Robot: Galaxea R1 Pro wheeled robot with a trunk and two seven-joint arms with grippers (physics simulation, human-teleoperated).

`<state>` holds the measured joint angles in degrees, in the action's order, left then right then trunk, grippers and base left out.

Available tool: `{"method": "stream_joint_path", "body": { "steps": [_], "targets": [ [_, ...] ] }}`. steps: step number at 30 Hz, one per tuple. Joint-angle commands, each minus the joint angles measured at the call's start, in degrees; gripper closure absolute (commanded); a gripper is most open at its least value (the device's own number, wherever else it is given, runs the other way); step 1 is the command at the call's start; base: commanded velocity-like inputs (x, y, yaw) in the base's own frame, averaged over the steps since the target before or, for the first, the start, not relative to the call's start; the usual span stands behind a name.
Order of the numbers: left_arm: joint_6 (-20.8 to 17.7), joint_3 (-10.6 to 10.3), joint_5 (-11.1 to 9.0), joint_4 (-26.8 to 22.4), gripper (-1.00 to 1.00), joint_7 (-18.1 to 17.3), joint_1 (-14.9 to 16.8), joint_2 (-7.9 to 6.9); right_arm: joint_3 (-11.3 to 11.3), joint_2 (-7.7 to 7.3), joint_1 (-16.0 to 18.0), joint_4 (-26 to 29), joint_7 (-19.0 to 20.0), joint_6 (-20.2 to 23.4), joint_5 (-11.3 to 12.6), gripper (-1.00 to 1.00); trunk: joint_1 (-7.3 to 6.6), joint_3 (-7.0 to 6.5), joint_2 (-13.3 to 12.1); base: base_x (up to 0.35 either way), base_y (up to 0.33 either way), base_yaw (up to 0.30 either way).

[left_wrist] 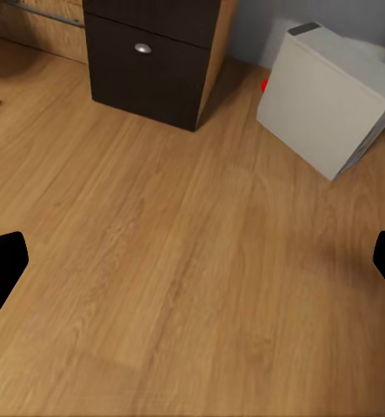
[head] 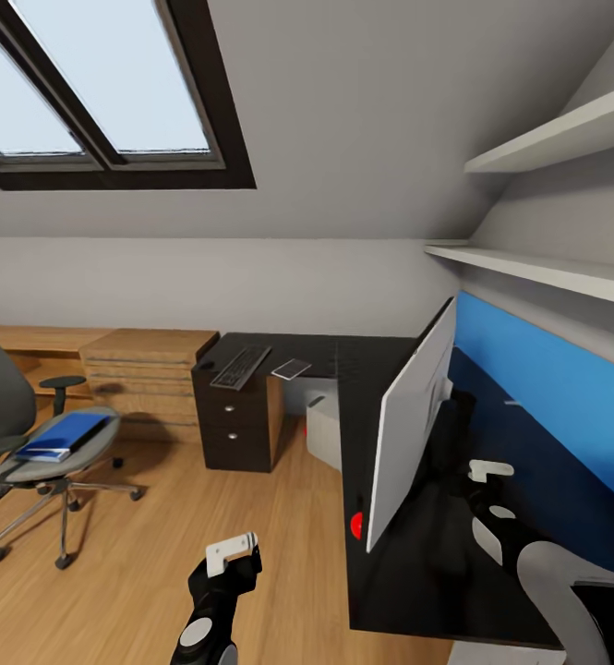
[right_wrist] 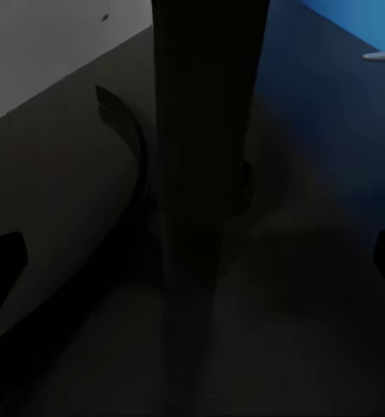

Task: In the bedroom, organize the workspace by keeping the computer under the desk, ensuring the monitor is on the desk, placing the keyboard on the desk next to the monitor, placing the mouse on the desk next to the keyboard, moving the folder from the swivel chair onto the desk next to the mouse, stacking the notebook on top of the folder with the pen on top of the notebook, and positioning the swivel chair next to the desk.

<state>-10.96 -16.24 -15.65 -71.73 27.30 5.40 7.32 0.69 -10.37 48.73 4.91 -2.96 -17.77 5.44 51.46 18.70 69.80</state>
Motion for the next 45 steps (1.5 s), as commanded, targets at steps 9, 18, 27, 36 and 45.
{"method": "stream_joint_path", "body": {
  "steps": [9,18,27,36,45],
  "targets": [
    [-0.2,-0.14,-0.35,-0.08,-1.0,0.4,0.04,-0.02,0.01,0.0,0.05,0.01,0.15,-0.33,0.55,-1.0,0.02,0.07,0.04,0.098,-0.006,0.0],
    [-0.2,-0.17,-0.35,0.0,-1.0,0.39,0.04,-0.02,0.01,0.0,0.05,0.01,0.15,-0.35,0.54,-1.0,0.02,0.07,0.04,0.08,-0.074,0.0],
    [-0.2,-0.19,-0.35,0.01,-1.0,0.38,0.04,-0.02,0.01,0.0,0.05,0.01,0.15,-0.42,0.54,-1.0,0.02,0.07,0.04,0.119,-0.036,0.0],
    [-0.2,-0.19,-0.35,0.01,-1.0,0.38,0.04,-0.02,0.01,0.0,0.05,0.01,0.15,-0.42,0.54,-1.0,0.02,0.07,0.04,0.018,-0.003,0.0],
    [-0.2,-0.19,-0.35,0.07,-1.0,0.38,0.04,-0.02,0.01,0.0,0.05,0.01,0.15,-0.5,0.54,-1.0,0.02,0.07,0.04,0.115,0.0,0.0]
  ]
}}
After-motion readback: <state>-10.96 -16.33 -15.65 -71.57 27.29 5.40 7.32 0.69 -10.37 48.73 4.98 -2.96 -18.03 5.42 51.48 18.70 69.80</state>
